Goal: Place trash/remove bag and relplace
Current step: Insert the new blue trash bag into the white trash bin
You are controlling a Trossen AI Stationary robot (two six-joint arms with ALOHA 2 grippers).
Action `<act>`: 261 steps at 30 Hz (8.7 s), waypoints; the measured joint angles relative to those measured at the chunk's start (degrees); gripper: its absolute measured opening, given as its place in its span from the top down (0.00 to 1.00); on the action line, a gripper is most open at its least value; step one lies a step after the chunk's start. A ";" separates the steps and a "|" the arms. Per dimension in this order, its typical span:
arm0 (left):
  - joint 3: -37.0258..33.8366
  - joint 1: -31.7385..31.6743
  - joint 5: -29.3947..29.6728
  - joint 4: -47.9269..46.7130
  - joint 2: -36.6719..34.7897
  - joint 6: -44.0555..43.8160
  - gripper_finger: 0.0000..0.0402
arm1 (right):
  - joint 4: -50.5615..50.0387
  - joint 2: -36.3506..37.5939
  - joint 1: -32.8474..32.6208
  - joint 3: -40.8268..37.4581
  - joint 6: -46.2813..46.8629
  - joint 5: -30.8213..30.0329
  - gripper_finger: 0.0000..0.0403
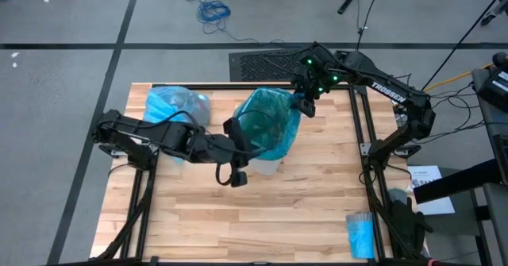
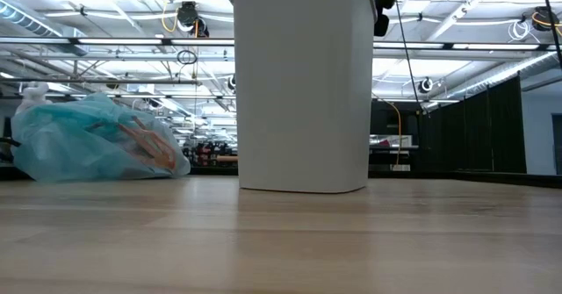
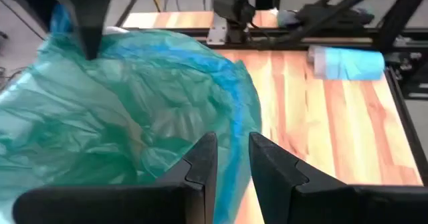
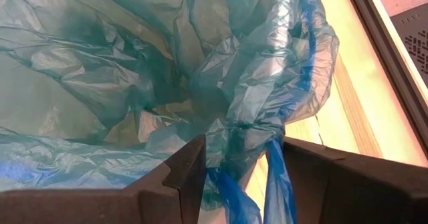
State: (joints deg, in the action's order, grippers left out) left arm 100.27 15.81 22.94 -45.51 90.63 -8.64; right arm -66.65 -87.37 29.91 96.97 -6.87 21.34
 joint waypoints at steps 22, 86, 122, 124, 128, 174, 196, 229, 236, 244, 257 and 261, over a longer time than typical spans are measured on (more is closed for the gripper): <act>-0.02 -7.71 -2.49 -7.72 1.09 1.71 0.79 | 2.08 1.70 0.04 0.02 15.19 -2.22 0.63; 0.02 -7.39 -12.46 3.12 -1.03 5.96 0.79 | -1.97 5.14 1.81 0.02 14.20 0.04 0.88; 0.02 -6.71 -24.66 3.01 -1.03 -0.05 0.79 | -7.84 8.53 1.86 -7.30 12.08 0.04 1.00; 0.00 -6.64 -24.66 3.01 -1.03 -0.09 0.79 | -4.09 9.50 1.46 -11.68 13.68 0.27 1.00; 0.00 -6.56 -24.66 2.99 -1.03 -0.11 0.79 | 5.26 12.05 0.24 -18.33 18.35 1.95 1.00; -0.29 4.86 -7.19 -15.44 -4.35 -13.70 0.79 | 38.58 32.08 -32.55 -35.06 16.18 -24.64 0.66; -0.28 1.07 -6.93 -15.00 -4.52 -14.60 0.79 | 53.40 18.64 -40.59 -31.27 -1.38 -24.20 0.60; -0.28 1.03 -5.96 -15.05 -4.52 -13.09 0.79 | 42.62 9.43 -43.21 -22.91 3.34 -25.53 0.99; -0.28 0.63 -1.24 -11.65 -4.59 -13.23 0.79 | 41.11 6.10 -43.32 -22.91 3.26 -25.43 1.00; -0.20 -4.15 -1.00 -7.85 -4.96 -27.42 0.79 | 42.89 6.03 -43.30 -22.91 3.78 -25.73 1.00; -0.20 -15.36 -21.48 -8.42 -9.14 -42.01 0.79 | 42.84 6.10 -43.30 -22.91 4.13 -25.79 1.00; -0.20 -16.83 -29.33 -11.45 -8.48 -42.09 0.78 | 42.85 6.10 -43.25 -22.91 4.13 -25.81 1.00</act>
State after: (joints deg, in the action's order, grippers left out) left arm 100.07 -1.01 -6.39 -56.96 82.15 -50.74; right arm -23.80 -81.28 -13.34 74.06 -2.74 -4.47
